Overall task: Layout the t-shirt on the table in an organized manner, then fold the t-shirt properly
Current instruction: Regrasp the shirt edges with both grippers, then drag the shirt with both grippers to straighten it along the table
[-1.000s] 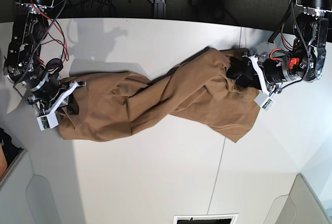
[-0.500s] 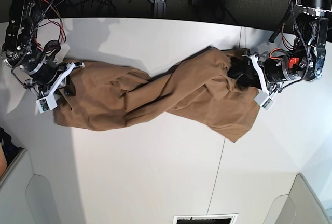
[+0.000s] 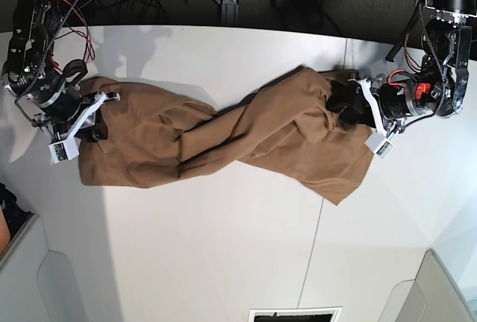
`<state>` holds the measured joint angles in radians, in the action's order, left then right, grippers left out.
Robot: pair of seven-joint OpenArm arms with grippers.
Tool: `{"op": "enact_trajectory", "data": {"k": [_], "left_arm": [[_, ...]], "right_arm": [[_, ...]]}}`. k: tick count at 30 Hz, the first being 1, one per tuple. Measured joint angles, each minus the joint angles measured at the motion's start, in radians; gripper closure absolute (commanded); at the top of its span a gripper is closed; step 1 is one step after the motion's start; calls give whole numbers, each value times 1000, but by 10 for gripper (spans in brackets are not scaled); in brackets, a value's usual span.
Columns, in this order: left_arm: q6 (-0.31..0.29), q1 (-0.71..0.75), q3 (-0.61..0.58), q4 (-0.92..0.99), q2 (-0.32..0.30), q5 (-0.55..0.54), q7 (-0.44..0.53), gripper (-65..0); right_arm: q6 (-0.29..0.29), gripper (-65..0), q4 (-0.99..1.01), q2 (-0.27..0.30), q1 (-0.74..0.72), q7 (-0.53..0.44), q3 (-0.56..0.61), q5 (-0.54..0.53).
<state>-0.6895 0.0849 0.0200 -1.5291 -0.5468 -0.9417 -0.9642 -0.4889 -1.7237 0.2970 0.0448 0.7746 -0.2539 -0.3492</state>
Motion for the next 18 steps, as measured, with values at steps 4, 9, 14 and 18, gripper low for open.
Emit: {"op": "enact_trajectory", "data": {"k": [4,9,14,18], "left_arm": [[0,3,0,-27,-2,-113,-80,-324],[0,18,0,-90,-2,-120,-77,-324],[0,31,0,-89,-2,-62,-31,-324],[0,28,0,-89,-2,35,49,-324]], "right_arm": [[51,-270,30,0,-14,-40,0,25],[54,-259,116,0,-14,-48,0,16],[13,-61,139,0,-14,-48,0,-26],[-46,-37,112,0,-14,-46,1,-83]]}}
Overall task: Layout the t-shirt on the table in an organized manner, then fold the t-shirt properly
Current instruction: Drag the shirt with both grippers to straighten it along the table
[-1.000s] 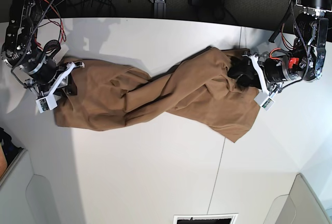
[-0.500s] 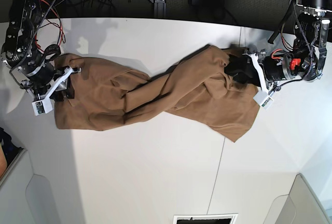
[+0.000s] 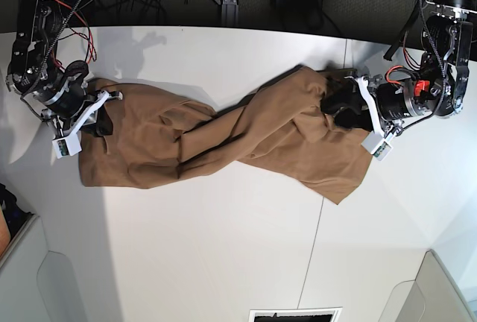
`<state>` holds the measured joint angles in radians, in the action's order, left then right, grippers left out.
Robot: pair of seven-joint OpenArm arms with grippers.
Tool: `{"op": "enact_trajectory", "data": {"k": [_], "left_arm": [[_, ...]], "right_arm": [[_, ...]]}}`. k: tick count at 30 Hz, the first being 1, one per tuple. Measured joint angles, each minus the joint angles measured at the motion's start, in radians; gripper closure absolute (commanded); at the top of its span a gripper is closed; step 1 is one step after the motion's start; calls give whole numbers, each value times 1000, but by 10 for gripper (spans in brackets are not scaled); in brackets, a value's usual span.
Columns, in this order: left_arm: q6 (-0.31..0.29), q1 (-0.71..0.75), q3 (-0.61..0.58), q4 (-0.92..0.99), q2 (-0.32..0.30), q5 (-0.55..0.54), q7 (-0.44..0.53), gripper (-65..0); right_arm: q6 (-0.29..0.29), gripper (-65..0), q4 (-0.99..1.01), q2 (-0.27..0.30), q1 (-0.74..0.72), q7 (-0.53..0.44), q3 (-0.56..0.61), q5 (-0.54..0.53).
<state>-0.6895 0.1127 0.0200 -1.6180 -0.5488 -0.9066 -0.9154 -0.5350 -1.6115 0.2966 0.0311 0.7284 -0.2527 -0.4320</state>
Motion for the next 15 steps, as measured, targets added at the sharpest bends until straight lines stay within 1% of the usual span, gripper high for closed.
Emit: {"op": "enact_trajectory", "data": {"k": [2,4,8,10,12,15], "left_arm": [[0,-3,0,0,0,53,8,-324],[0,-11,0,6,0,90,11,-324],[0,-46,0,64,0,102,26,-324],[0,-70,0,101,1,102,33,-324],[-1,-94,0,141,1,102,33,-324],[-2,-134,0,211,2,102,34,-324]], "right_arm": [[-2,0,-23,0,-1,30,0,-2],[-4,0,-46,0,1,71,0,-5],[-25,0,-112,3,29,123,0,-34],[-33,0,-160,19,77,135,0,-92],[-35,0,-218,47,147,137,3,-125],[-34,0,-300,85,256,143,2,-114]]}}
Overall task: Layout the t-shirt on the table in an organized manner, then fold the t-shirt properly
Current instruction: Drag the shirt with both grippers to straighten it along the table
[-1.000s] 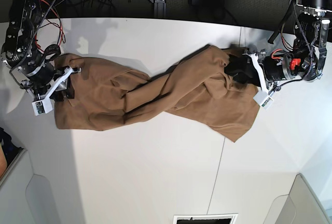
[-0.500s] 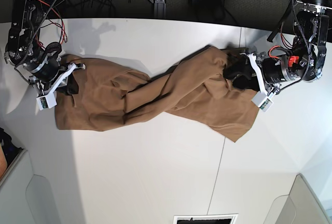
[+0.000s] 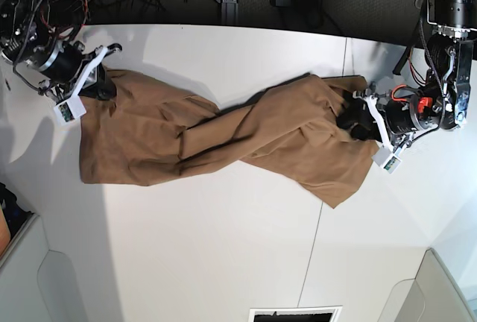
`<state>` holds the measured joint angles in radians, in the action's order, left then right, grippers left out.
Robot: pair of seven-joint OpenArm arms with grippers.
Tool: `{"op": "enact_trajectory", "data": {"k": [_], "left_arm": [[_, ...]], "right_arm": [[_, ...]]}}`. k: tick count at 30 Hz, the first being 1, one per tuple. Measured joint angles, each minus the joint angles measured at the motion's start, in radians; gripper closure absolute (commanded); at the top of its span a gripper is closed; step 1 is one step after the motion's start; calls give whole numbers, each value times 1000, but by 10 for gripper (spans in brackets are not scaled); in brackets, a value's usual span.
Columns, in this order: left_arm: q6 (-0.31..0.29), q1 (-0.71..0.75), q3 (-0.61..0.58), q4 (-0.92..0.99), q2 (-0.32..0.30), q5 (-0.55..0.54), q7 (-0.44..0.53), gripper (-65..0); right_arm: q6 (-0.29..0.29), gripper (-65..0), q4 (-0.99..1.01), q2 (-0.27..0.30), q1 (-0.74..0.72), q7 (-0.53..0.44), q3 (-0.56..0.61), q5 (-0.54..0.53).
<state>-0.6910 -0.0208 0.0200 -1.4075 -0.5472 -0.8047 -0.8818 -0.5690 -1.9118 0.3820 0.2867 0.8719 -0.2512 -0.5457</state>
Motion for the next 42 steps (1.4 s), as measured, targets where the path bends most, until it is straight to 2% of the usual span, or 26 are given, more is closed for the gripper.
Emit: {"op": "enact_trajectory", "data": {"k": [4,9,12,14,16,18,21,23,25,26,31,34,36,38,42], "left_arm": [[-1,-41,0,68,-1,2,3,-324],[-2,-49,0,84,-2,23,15,-324],[-2,-53,0,85,-2,23,14,-324],[-2,-64,0,86,-2,31,6,-324],[5,-80,0,88,-2,37,-3,-324],[21,-98,0,88,-2,36,-4,-324],[29,-131,0,88,-10,20,-8,-324],[45,-145,0,88,-22,-3,-7,-324],[52,-157,0,88,-27,-8,-8,-324],[52,-161,0,88,-27,-2,-7,-324],[54,-176,0,87,-26,13,-11,-324],[55,-159,0,88,-27,-29,-105,-324],[47,-130,0,87,-29,-85,-93,-301],[35,-106,0,85,-29,-76,-50,-267],[36,-70,0,84,-29,-23,-37,-267]], "right_arm": [[-6,0,-80,56,132,-7,1,3],[9,0,-85,111,224,-3,0,104],[21,-174,-85,125,222,-5,-21,101],[23,-211,-98,125,217,-23,-47,56],[23,-211,-126,125,218,-66,-76,-6],[23,-211,-148,118,208,-92,-98,-20],[23,-205,-146,79,147,-90,-102,-15],[18,-132,-126,47,107,-105,-102,-27],[21,-8,-74,24,74,-112,-98,-27],[20,0,-39,14,62,-110,-95,-24],[22,0,156,-2,-23,-103,-63,-8],[20,0,268,0,-73,-108,-48,18],[14,0,335,-3,-103,-121,-44,5],[11,0,383,-2,-131,-145,-43,-4],[4,0,423,0,-157,-155,-43,-3]]}}
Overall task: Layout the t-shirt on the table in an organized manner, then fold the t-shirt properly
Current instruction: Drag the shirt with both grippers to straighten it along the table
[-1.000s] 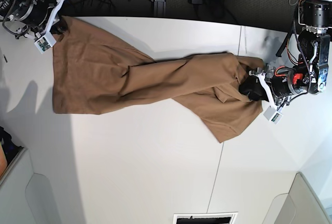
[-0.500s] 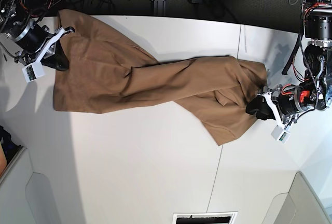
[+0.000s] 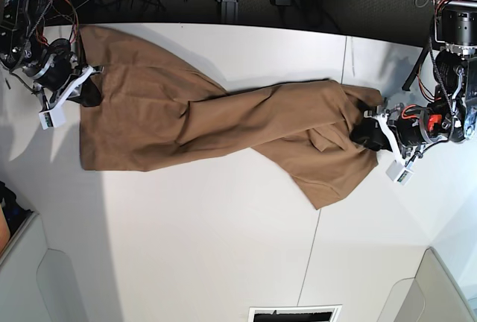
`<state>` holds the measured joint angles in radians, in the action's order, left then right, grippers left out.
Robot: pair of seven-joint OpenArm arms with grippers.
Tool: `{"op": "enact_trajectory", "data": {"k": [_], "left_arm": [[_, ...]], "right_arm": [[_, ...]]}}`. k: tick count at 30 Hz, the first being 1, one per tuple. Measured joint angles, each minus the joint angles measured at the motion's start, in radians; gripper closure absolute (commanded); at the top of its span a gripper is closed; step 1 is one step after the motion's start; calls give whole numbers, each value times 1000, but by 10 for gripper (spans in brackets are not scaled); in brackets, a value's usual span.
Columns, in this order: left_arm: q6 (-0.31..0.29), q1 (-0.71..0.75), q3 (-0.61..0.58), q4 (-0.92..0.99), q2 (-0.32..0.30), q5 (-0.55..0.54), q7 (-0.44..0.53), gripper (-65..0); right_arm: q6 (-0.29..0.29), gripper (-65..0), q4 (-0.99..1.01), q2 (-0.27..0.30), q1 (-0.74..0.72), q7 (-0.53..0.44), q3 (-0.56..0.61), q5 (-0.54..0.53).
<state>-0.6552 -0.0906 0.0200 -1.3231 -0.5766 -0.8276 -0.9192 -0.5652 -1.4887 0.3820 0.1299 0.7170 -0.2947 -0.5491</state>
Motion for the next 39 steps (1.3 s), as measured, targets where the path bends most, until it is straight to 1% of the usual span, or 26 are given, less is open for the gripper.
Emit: {"op": "enact_trajectory", "data": {"k": [2,4,7,11,14,15,17,18,20,23,24,27,28,33,36,39], "left_arm": [[0,27,0,-2,-3,-4,-1,-267],[-1,48,2,-6,-16,-37,-14,-267],[-27,109,3,-57,-68,-122,-54,-267],[-31,222,40,-183,-103,-131,-87,-267],[-34,248,62,-252,-136,-146,-86,-266],[-34,252,71,-271,-146,-152,-86,-250],[-34,257,82,-301,-155,-151,-85,-159],[-34,264,85,-316,-155,-152,-84,-143],[-34,281,84,-339,-153,-157,-85,-144],[-34,290,82,-346,-150,-172,-87,-163],[-34,290,82,-346,-150,-167,-87,-193],[-34,290,82,-346,-150,-141,-87,-310],[-34,290,82,-346,-150,-125,-87,-326],[-34,324,82,-346,-150,-103,-75,-327],[-34,364,82,-346,-149,-99,-53,-327],[-34,373,82,-346,-130,-96,-44,-326]], "right_arm": [[-10,0,12,0,-10,-10,0,3],[-11,0,20,0,-31,-10,0,42],[4,0,25,0,-69,-1,1,84],[4,0,27,3,-75,0,1,87],[5,0,29,3,-94,3,1,107],[9,0,30,3,-103,5,1,109],[13,0,30,3,-111,0,1,109],[13,0,29,3,-111,-5,1,109],[13,0,30,3,-110,-5,1,105],[15,0,31,6,-110,-2,1,89],[15,0,31,5,-110,-2,1,85],[15,0,31,3,-110,-2,1,85],[15,0,31,3,-110,-2,1,85],[15,0,31,3,-110,-2,1,82],[15,0,31,3,-110,-2,1,47],[15,0,31,3,-110,-2,1,33]]}}
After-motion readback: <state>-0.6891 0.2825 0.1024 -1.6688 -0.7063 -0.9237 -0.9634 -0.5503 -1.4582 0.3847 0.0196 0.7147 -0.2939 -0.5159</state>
